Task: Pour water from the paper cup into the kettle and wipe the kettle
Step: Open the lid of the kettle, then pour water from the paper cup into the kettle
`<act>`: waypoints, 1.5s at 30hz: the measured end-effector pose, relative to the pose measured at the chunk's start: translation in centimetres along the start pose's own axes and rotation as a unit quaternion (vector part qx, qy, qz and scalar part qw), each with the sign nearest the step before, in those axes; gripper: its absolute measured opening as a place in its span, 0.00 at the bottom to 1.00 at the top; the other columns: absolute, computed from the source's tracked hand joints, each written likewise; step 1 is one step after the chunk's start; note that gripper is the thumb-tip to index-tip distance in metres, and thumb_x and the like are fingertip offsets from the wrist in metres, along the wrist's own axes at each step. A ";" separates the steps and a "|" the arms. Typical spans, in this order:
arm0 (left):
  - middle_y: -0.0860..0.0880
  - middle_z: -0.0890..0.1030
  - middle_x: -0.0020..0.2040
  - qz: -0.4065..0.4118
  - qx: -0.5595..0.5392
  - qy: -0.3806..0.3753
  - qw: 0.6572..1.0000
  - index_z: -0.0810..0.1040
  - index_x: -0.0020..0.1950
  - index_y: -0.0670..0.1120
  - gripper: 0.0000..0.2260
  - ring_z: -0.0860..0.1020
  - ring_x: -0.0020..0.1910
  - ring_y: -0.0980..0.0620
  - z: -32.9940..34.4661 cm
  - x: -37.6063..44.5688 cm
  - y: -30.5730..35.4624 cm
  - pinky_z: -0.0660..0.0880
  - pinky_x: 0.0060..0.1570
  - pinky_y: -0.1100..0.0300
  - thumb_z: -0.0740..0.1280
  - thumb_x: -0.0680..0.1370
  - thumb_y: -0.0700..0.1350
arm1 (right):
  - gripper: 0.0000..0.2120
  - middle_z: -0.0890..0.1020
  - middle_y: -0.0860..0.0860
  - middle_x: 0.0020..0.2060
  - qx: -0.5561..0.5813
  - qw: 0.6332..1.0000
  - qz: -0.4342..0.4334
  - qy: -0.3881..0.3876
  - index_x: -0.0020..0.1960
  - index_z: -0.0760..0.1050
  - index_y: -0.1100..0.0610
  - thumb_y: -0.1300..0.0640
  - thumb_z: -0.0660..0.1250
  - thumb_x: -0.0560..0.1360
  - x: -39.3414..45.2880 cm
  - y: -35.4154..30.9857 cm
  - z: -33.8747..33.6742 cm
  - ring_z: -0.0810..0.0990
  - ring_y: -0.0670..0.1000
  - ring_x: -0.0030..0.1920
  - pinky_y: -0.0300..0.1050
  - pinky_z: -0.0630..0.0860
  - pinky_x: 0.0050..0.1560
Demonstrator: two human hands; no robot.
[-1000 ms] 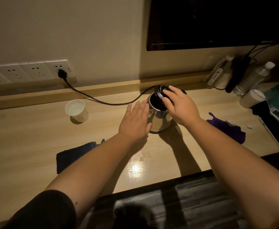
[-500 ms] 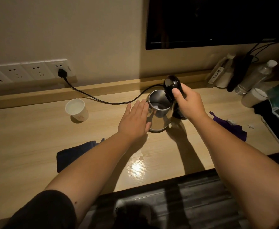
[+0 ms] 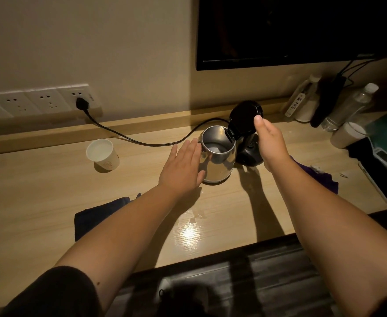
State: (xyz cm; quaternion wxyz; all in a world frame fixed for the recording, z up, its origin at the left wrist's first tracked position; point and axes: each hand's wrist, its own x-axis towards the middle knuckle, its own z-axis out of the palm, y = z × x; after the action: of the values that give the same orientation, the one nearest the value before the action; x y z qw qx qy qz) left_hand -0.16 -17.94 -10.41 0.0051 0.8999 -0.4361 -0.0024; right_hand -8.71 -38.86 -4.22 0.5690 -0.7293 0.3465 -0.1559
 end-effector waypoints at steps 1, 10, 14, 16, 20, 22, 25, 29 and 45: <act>0.46 0.49 0.80 0.001 0.003 -0.002 1.000 0.47 0.79 0.45 0.33 0.46 0.78 0.47 -0.1 -0.1 0.0 0.43 0.75 0.46 0.54 0.81 0.59 | 0.15 0.80 0.47 0.51 0.002 1.000 0.000 0.001 0.53 0.77 0.46 0.42 0.54 0.82 -0.1 0.0 0.0 0.77 0.45 0.56 0.46 0.74 0.53; 0.46 0.47 0.80 -0.077 -0.010 0.005 0.997 0.45 0.79 0.45 0.32 0.44 0.78 0.47 -1.8 -5.0 -3.6 0.41 0.75 0.48 0.51 0.81 0.60 | 0.21 0.73 0.46 0.65 -0.052 0.988 -0.068 0.131 0.73 0.67 0.51 0.45 0.57 0.82 -4.1 1.1 0.1 0.70 0.43 0.61 0.42 0.71 0.58; 0.46 0.48 0.80 -0.140 -0.017 0.008 0.990 0.47 0.79 0.44 0.32 0.45 0.78 0.47 -2.2 -9.2 -7.0 0.44 0.75 0.47 0.52 0.81 0.59 | 0.18 0.73 0.51 0.63 -0.136 0.977 -0.135 0.091 0.69 0.71 0.54 0.49 0.58 0.82 -7.1 2.6 2.9 0.72 0.47 0.60 0.47 0.73 0.58; 0.45 0.50 0.80 -0.170 -0.014 0.013 0.985 0.48 0.79 0.44 0.32 0.46 0.78 0.47 -2.1 -11.2 -8.4 0.45 0.75 0.47 0.52 0.81 0.59 | 0.18 0.74 0.54 0.63 -0.209 0.960 -0.184 0.044 0.68 0.72 0.57 0.51 0.60 0.82 -8.1 2.9 5.1 0.72 0.53 0.62 0.49 0.70 0.60; 0.45 0.53 0.79 -0.222 -0.023 0.016 0.975 0.49 0.78 0.44 0.31 0.49 0.78 0.46 -1.8 -14.3 -10.3 0.46 0.75 0.47 0.54 0.80 0.58 | 0.23 0.75 0.55 0.64 -0.327 0.909 -0.250 -0.069 0.69 0.73 0.57 0.46 0.59 0.80 -9.6 2.7 9.8 0.70 0.56 0.65 0.53 0.67 0.65; 0.45 0.54 0.79 -0.243 -0.029 0.015 0.969 0.49 0.79 0.44 0.31 0.50 0.78 0.47 -1.7 -15.4 -11.2 0.45 0.75 0.47 0.53 0.81 0.58 | 0.26 0.74 0.55 0.67 -0.363 0.884 -0.274 -0.112 0.71 0.72 0.56 0.42 0.56 0.79 -10.0 2.3 12.2 0.69 0.58 0.68 0.58 0.65 0.68; 0.46 0.54 0.79 -0.269 -0.042 0.020 0.962 0.49 0.79 0.44 0.31 0.49 0.78 0.47 -1.4 -16.8 -12.5 0.45 0.75 0.48 0.53 0.81 0.58 | 0.26 0.71 0.54 0.71 -0.407 0.852 -0.290 -0.155 0.74 0.68 0.53 0.42 0.58 0.80 -10.4 1.9 16.1 0.65 0.56 0.72 0.57 0.62 0.71; 0.46 0.53 0.79 -0.288 -0.061 0.025 0.955 0.49 0.79 0.44 0.31 0.49 0.78 0.48 -0.6 -17.6 -15.0 0.45 0.76 0.49 0.53 0.81 0.58 | 0.28 0.66 0.51 0.75 -0.417 0.843 -0.273 -0.201 0.77 0.61 0.50 0.41 0.57 0.81 -10.6 1.5 21.2 0.62 0.54 0.75 0.55 0.61 0.75; 0.50 0.53 0.79 -0.300 -0.274 0.023 0.914 0.44 0.79 0.53 0.44 0.56 0.77 0.47 7.4 -9.6 -25.2 0.59 0.71 0.49 0.67 0.73 0.64 | 0.28 0.72 0.53 0.72 -0.434 0.854 -0.204 -0.202 0.76 0.61 0.52 0.43 0.61 0.80 -3.4 3.4 33.3 0.70 0.57 0.70 0.56 0.68 0.69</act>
State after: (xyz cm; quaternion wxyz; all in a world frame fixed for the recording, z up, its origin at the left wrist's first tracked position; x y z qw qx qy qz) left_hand 13.63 5.21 -18.05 0.2602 0.9516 -0.1276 -0.1025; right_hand 8.50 -12.91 -17.00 0.2075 -0.9720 0.0994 0.0487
